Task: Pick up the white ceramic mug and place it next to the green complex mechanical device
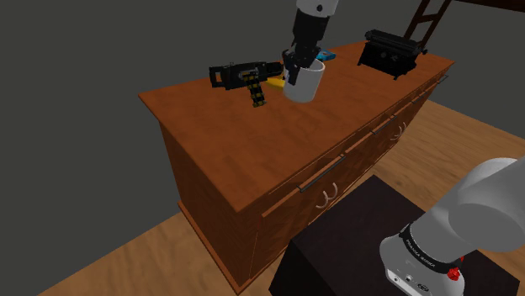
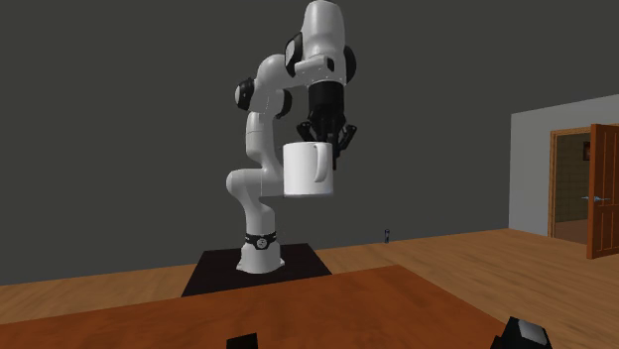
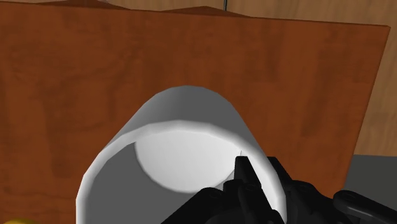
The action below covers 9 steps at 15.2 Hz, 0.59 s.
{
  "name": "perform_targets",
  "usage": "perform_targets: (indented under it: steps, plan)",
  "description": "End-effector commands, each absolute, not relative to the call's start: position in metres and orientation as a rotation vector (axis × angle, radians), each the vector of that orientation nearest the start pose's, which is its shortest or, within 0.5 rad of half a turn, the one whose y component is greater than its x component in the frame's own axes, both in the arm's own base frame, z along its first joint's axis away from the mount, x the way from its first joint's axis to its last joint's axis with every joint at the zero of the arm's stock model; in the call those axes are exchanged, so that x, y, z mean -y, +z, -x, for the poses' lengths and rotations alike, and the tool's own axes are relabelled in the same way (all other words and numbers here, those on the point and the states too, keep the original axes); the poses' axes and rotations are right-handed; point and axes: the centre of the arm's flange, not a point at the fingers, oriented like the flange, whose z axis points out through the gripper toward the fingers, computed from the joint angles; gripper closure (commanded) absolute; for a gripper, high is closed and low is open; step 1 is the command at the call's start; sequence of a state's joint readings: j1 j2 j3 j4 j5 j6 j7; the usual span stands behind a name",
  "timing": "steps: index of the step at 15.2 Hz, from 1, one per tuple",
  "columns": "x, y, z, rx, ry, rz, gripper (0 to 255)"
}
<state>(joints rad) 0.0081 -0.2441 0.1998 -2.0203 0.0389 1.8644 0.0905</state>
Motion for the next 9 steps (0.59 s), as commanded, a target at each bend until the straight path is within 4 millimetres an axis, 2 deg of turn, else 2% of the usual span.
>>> perform_targets:
  steps: [1,5,9]
  plan:
    - [-0.112,0.571,-0.482,0.163,-0.132,3.133,255]
    - [-0.112,0.591,-0.482,0.163,-0.132,3.133,255]
    - [-0.060,0.591,-0.491,0.163,-0.132,3.133,255]
